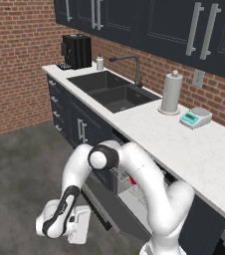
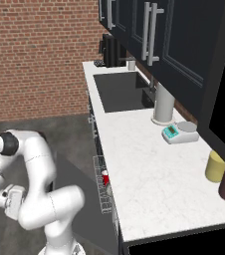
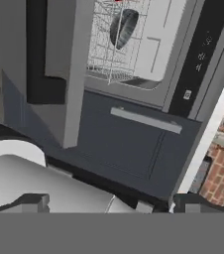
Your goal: Pick up the cup and bowl from the counter, place them in the dishwasher, and close the dishwasher door.
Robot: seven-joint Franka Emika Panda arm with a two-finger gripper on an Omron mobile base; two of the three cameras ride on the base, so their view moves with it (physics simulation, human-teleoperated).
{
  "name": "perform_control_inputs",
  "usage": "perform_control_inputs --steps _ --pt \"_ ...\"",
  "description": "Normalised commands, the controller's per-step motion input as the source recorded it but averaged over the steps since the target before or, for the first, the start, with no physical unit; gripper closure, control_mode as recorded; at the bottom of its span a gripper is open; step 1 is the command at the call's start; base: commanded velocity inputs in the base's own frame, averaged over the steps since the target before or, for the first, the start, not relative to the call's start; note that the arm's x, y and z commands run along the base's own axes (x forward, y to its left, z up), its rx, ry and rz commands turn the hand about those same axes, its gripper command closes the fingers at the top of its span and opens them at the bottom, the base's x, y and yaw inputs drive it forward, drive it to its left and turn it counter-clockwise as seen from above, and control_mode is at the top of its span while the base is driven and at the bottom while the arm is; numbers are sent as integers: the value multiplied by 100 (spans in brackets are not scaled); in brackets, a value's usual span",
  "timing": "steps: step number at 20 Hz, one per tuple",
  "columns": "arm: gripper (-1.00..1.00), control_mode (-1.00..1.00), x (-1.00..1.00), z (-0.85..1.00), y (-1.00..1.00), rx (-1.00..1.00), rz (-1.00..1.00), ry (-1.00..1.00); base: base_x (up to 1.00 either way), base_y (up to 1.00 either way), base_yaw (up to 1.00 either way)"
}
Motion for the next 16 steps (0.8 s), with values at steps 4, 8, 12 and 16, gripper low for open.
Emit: perform_control_inputs --steps 4,8,12,16 --pt "-100 -100 3 -96 58 -38 -12 -2 0 0 0" --pt "-100 -100 5 -100 4 -31 -3 -2 0 0 0" --pt "-100 -100 36 -100 -33 -20 -2 0 0 0 0" --pt "-100 -100 63 -96 -55 -11 -1 0 0 0 0"
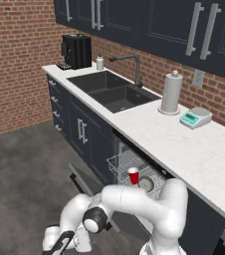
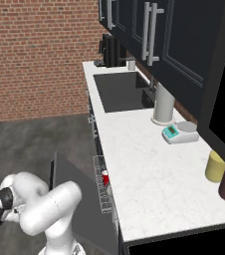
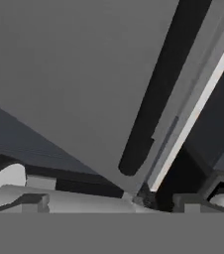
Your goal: Pick up the cup and bowl from the counter, place them in the dishwasher, and close the dishwasher door.
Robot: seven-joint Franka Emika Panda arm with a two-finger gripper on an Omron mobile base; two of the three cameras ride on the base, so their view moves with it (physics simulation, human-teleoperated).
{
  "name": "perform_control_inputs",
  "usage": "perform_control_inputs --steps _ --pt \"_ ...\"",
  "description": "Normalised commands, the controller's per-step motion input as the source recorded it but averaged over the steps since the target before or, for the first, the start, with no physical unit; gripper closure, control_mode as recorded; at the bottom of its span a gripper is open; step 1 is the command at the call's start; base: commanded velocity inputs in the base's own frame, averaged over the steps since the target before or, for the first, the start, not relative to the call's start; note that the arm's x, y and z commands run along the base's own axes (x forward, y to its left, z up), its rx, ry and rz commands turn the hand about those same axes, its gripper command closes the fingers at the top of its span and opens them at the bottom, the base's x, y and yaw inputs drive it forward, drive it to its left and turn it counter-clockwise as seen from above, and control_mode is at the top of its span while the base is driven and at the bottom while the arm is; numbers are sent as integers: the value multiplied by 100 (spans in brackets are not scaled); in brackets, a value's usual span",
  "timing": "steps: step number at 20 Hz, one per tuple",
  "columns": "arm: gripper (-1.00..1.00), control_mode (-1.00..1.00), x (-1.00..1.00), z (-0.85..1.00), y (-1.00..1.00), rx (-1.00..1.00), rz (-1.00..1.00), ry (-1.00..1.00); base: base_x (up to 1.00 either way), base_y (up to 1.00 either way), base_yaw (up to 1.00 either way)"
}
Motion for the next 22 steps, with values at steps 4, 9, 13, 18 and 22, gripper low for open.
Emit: perform_control_inputs --steps 4,9,13,18,22 --pt "-100 -100 62 -100 -70 -1 0 1 0 0 0" --pt "-100 -100 39 -100 -91 2 0 7 0 0 0" --pt "-100 -100 35 -100 -94 5 0 2 0 0 0" --pt "-100 -100 63 -64 -92 0 0 0 0 0 0" --pt "-100 -100 75 11 -100 0 0 -3 0 0 0"
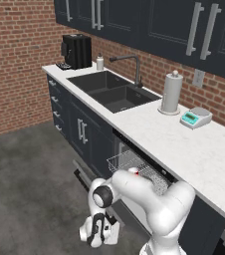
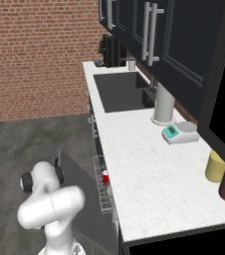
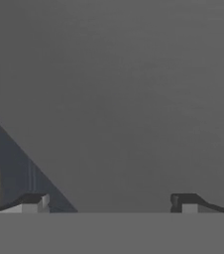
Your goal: Pick up the cup and bowl from the counter, place them in the dishwasher, and close the dishwasher door.
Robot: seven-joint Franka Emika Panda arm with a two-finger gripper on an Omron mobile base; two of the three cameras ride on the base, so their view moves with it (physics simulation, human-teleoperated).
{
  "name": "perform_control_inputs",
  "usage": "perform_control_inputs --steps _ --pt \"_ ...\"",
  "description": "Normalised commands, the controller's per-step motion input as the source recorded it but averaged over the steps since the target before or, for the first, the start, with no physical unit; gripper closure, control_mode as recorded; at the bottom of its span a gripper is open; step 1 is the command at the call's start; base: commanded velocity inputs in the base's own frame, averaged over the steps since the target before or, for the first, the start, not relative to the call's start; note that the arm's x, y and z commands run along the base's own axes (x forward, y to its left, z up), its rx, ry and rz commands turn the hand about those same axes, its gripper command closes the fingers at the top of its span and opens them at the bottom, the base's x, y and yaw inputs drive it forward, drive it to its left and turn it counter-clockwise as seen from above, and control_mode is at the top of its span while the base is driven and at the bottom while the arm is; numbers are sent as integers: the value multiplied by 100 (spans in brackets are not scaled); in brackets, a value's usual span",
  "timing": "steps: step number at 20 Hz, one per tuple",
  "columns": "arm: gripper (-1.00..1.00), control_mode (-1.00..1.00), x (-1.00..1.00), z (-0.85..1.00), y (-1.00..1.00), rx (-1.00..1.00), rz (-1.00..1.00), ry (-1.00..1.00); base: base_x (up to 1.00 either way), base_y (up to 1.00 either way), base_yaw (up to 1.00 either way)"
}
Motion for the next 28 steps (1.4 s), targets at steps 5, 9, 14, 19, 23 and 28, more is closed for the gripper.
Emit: perform_control_inputs --steps 5,9,14,19,23,28 --pt "-100 -100 75 44 -100 0 1 -9 0 0 0" --pt "-100 -100 92 62 -100 0 9 -8 0 0 0" --pt "-100 -100 100 64 -100 0 14 0 0 0 0" --pt "-100 -100 100 60 -100 0 11 0 0 0 0" --pt "-100 -100 100 46 -100 0 10 0 0 0 0" --pt "-100 -100 100 21 -100 0 9 1 0 0 0"
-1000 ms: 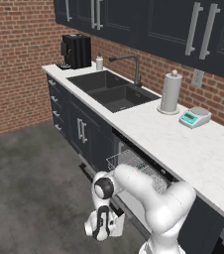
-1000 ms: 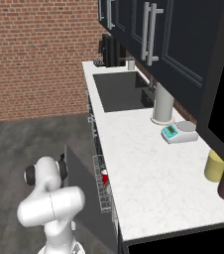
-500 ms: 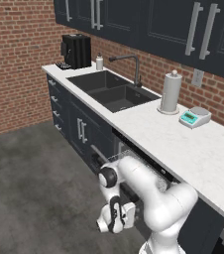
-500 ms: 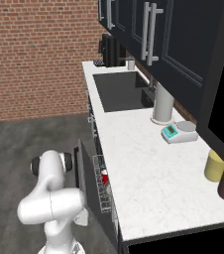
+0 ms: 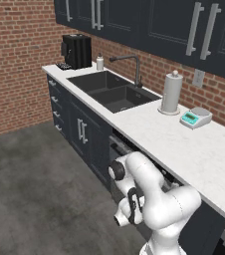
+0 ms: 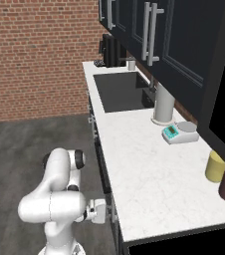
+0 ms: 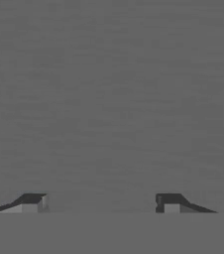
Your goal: Pick up the cup and bowl from the counter, place them in the dishwasher, and close the dishwasher door.
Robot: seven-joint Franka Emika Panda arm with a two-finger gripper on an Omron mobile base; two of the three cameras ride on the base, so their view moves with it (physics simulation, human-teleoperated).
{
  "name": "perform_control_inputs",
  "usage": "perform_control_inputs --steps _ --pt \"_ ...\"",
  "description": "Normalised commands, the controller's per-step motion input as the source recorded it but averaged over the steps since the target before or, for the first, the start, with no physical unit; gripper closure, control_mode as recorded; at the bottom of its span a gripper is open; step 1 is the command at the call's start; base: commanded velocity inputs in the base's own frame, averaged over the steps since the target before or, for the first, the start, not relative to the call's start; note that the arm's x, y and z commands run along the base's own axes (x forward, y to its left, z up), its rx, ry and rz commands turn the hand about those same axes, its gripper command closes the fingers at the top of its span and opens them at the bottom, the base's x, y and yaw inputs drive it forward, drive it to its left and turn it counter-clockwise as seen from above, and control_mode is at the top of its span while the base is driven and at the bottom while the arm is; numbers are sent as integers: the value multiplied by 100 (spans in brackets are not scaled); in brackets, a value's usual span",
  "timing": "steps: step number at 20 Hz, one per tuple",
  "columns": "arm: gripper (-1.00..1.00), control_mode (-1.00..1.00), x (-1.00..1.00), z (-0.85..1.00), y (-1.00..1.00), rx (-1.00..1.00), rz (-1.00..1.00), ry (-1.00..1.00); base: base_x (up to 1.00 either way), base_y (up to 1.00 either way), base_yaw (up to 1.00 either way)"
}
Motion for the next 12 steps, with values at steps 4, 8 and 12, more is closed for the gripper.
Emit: perform_control_inputs --steps 4,8,12 --pt "-100 -100 100 6 -100 0 6 4 0 0 0" --pt "-100 -100 100 0 -100 0 6 7 0 0 0" --pt "-100 -100 100 0 -95 0 7 5 0 0 0"
